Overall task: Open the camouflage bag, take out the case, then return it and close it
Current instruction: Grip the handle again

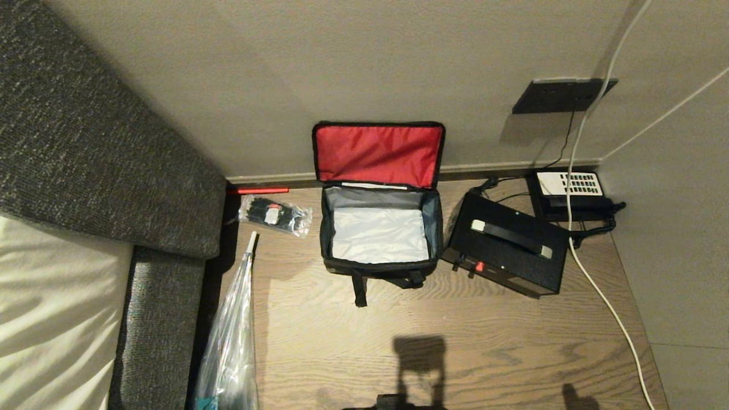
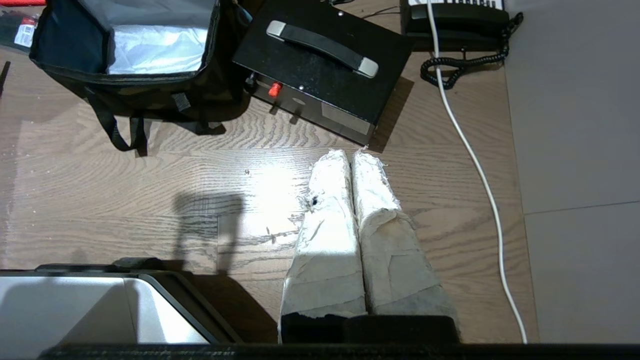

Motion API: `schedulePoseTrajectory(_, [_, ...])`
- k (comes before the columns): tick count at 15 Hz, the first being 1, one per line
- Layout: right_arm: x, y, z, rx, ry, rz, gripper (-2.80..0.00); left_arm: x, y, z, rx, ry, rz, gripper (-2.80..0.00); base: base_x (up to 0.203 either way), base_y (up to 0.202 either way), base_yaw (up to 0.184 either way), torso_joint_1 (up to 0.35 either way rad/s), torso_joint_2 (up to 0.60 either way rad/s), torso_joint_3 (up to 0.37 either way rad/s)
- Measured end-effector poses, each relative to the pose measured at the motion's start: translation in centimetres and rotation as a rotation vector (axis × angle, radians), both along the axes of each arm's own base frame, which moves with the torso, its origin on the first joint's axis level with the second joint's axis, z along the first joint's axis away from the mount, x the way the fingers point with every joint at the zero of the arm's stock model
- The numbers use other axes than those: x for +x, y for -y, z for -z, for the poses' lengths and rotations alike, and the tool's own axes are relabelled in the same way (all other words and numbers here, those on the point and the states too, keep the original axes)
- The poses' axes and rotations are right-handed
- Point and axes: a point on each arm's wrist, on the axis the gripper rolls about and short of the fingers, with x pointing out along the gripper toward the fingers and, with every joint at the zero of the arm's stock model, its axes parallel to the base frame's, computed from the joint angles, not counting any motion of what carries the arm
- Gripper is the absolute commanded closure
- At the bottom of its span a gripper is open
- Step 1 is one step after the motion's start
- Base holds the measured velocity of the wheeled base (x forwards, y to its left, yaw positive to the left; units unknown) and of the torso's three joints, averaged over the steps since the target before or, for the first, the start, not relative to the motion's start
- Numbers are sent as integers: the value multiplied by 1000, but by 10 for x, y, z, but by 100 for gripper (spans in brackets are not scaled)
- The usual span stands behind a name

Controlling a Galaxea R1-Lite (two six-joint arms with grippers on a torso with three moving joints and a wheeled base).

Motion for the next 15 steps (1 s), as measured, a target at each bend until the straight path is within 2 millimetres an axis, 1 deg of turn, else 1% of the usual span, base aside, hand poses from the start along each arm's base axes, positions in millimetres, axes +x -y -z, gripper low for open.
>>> schedulePoseTrajectory(7, [0, 0, 0, -14, -4, -3, 0, 0, 0, 0, 3, 1, 0, 0, 0, 0, 0, 0, 0, 0])
schedulePoseTrajectory(9, [-2, 0, -4, -36, -9, -7, 0, 0, 0, 0, 3, 1, 1, 0, 0, 0, 0, 0, 0, 0])
schedulePoseTrajectory(11, [-15, 0, -28, -43, -1, -17, 0, 0, 0, 0, 3, 0, 0, 0, 0, 0, 0, 0, 0, 0])
schedulePoseTrajectory(13, [-44, -1, -63, -51, 2, -58, 0, 0, 0, 0, 3, 0, 1, 0, 0, 0, 0, 0, 0, 0])
schedulePoseTrajectory(14, [-57, -2, -74, -51, -17, -80, 0, 0, 0, 0, 3, 1, 1, 0, 0, 0, 0, 0, 0, 0])
schedulePoseTrajectory(15, [-63, -2, -80, -49, -61, -95, 0, 0, 0, 0, 3, 0, 1, 0, 0, 0, 0, 0, 0, 0])
